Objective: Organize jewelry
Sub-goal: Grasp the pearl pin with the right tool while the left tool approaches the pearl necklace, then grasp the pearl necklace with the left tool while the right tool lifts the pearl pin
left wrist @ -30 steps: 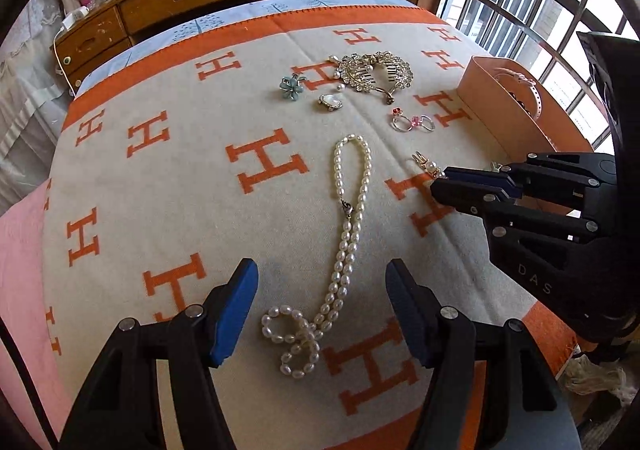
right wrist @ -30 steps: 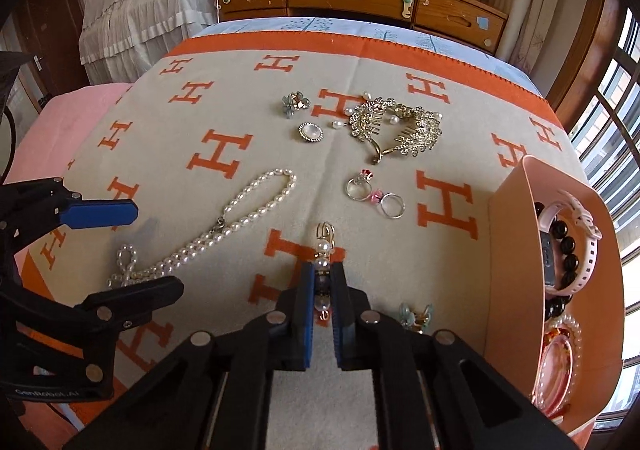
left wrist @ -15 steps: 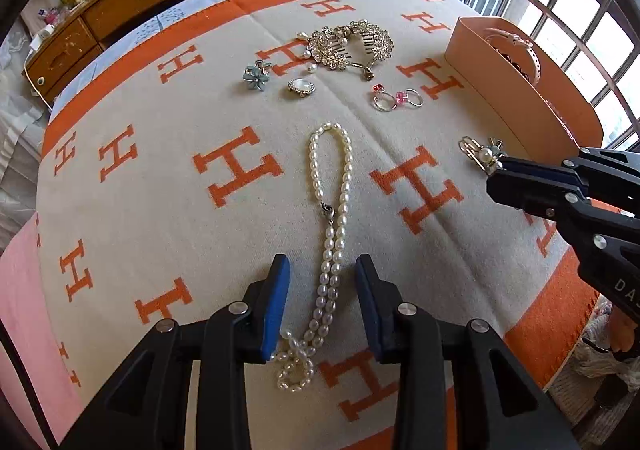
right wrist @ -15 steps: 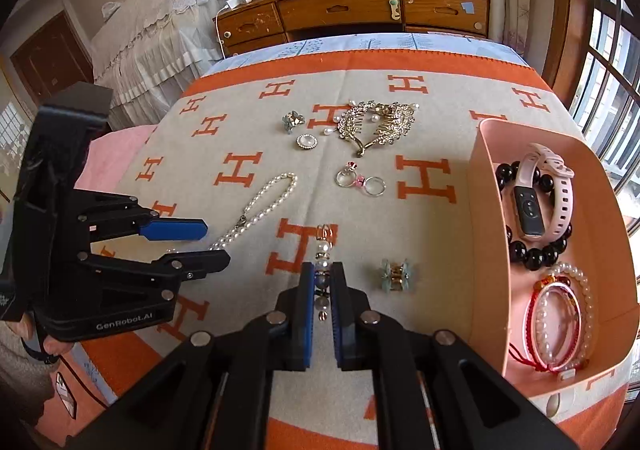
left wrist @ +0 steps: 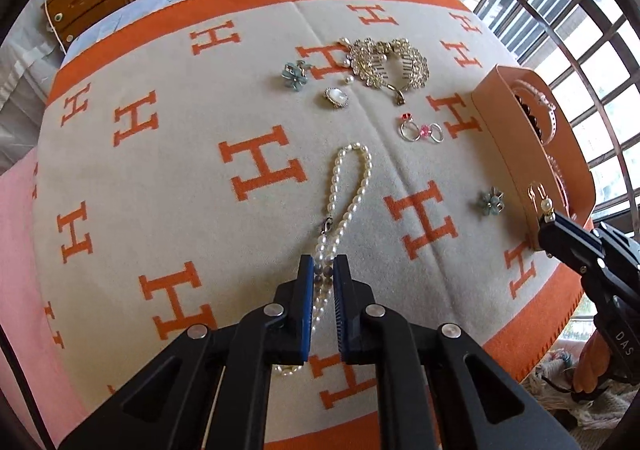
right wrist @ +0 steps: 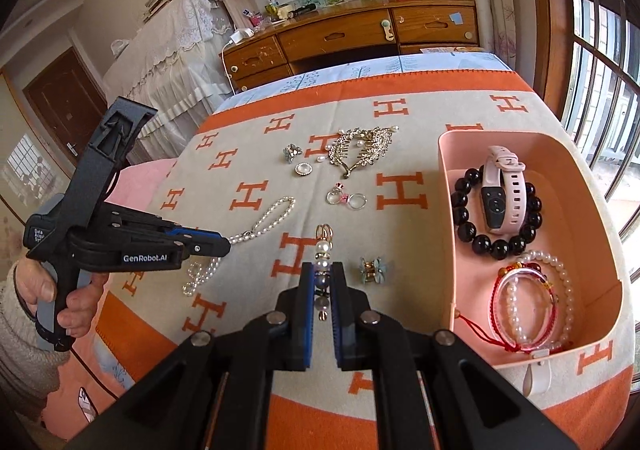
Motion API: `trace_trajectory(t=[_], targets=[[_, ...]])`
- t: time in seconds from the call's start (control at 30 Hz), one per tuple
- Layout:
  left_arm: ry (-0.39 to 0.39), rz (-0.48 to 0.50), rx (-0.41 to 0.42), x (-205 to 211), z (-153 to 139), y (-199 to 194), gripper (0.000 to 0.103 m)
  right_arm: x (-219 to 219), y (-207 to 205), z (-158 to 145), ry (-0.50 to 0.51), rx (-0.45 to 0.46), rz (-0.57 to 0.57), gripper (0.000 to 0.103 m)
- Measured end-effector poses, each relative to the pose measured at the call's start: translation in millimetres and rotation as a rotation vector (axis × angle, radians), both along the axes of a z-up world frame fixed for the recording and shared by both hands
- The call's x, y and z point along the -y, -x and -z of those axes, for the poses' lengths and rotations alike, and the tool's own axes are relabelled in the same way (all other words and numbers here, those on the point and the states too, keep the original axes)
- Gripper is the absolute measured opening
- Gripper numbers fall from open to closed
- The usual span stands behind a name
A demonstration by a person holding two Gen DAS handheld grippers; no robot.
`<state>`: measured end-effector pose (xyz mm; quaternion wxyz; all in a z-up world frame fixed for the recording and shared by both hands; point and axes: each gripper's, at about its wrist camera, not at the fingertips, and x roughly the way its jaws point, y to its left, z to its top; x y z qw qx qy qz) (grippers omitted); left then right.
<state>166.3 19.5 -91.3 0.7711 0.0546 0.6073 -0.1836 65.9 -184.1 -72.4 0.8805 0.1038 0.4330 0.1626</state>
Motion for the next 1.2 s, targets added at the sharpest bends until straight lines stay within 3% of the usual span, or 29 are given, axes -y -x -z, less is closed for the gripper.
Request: trace_trajectory(t=[0.23, 0.27, 0.33, 0.57, 0.7, 0.77, 0.83, 1.07, 1.2], targets=[[0.022, -0.06, 0.075, -6.5, -41.7, 18.8, 0.007, 6.1, 8.5, -6.5, -0.039, 0.026, -0.014, 0.007], [0.029, -0.066, 0.087, -7.6, -49.2, 21.8, 0.0, 7.4, 10.4, -7.9, -0.046, 0.03, -0.014, 0.007], [0.054, -0.079, 0.112, -9.0, -65.2, 25.4, 0.0, 9.9, 13.4, -11.9, -0.061, 0.04, -0.014, 0.007], [0.09, -0.048, 0.235, 11.3, -116.7, 43.0, 0.0, 28.4, 26.7, -34.1, -0.1, 0.11, 0.004, 0.007], [0.083, -0.042, 0.174, 17.7, -100.8, 35.9, 0.006, 37.2, 33.1, -35.2, -0.106, 0.115, 0.014, 0.007], [0.057, -0.044, 0.128, 19.6, -80.8, 31.6, 0.02, 39.7, 34.7, -32.8, -0.11, 0.106, 0.014, 0.007], [0.041, -0.06, 0.077, 18.5, -58.7, 28.0, 0.023, 41.9, 35.3, -30.1, -0.113, 0.098, 0.013, 0.007], [0.034, -0.105, -0.088, 20.4, -7.5, 23.6, 0.023, 48.6, 35.6, -25.9, -0.127, 0.093, 0.027, 0.007], [0.031, -0.12, -0.119, 25.2, 4.5, 22.5, 0.023, 48.9, 34.9, -23.8, -0.13, 0.091, 0.025, 0.007]])
